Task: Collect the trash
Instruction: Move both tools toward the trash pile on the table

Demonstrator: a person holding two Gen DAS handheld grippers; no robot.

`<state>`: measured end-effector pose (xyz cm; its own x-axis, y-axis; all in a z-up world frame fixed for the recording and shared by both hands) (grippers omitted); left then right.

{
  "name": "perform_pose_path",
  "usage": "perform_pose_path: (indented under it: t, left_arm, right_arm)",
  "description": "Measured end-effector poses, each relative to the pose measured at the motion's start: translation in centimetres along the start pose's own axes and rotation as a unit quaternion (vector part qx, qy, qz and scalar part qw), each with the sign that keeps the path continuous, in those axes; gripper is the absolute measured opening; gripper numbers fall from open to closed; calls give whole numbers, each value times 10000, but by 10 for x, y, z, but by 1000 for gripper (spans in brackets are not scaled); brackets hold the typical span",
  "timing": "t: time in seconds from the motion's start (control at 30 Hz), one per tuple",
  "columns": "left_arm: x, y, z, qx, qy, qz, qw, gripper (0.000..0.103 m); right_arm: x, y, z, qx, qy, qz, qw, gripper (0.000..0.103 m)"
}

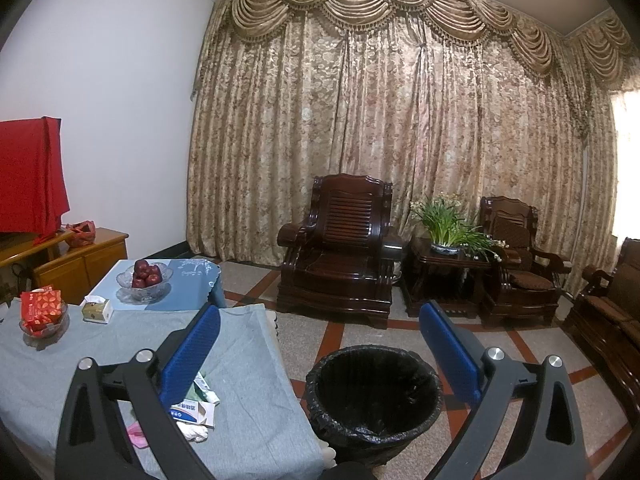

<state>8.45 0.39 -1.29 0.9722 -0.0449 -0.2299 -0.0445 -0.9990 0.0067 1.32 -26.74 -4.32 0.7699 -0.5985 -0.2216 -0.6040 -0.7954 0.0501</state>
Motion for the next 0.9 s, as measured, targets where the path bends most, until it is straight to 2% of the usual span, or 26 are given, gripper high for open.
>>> perform_pose_path:
  t: [0.3, 0.47, 0.63, 0.77, 0.83, 0.9]
  left_arm:
    - [1, 0, 2, -4, -15, -11, 10000, 98]
    - [15, -11, 14, -37, -277, 34, 9996, 98]
    - [41, -31, 45, -26, -789, 65, 9969, 98]
    - [68, -45, 81, 31, -1412, 34, 9900, 98]
    - [80, -47, 102, -33, -1653, 234, 9860, 98]
    - [89, -46, 119, -14, -1719, 475, 9840, 98]
  right_arm:
    - [-2, 3, -1, -24, -16, 3, 10000, 97]
    - [12, -10, 7, -101, -117, -63, 9999, 97]
    - [36, -36, 26, -461, -461, -386, 9971, 97]
    - [58, -63, 55, -586, -904, -776, 9911, 97]
    - [70, -76, 66, -577, -1105, -1004, 9871, 97]
    - [82, -91, 83, -675, -1276, -1168, 9826, 97]
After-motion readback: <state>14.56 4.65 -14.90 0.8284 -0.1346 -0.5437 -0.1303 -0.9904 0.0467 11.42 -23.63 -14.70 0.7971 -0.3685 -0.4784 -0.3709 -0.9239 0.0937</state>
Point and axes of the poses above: each gripper's, at about its wrist camera, not at the fingertips, and x roughly the way its jaws point, y to its right, z to its underside, the point moved 9 cm from there along x, roughly the way its jaws point, and after that the axes turned 3 degrees about z, right-handed, at the moved point
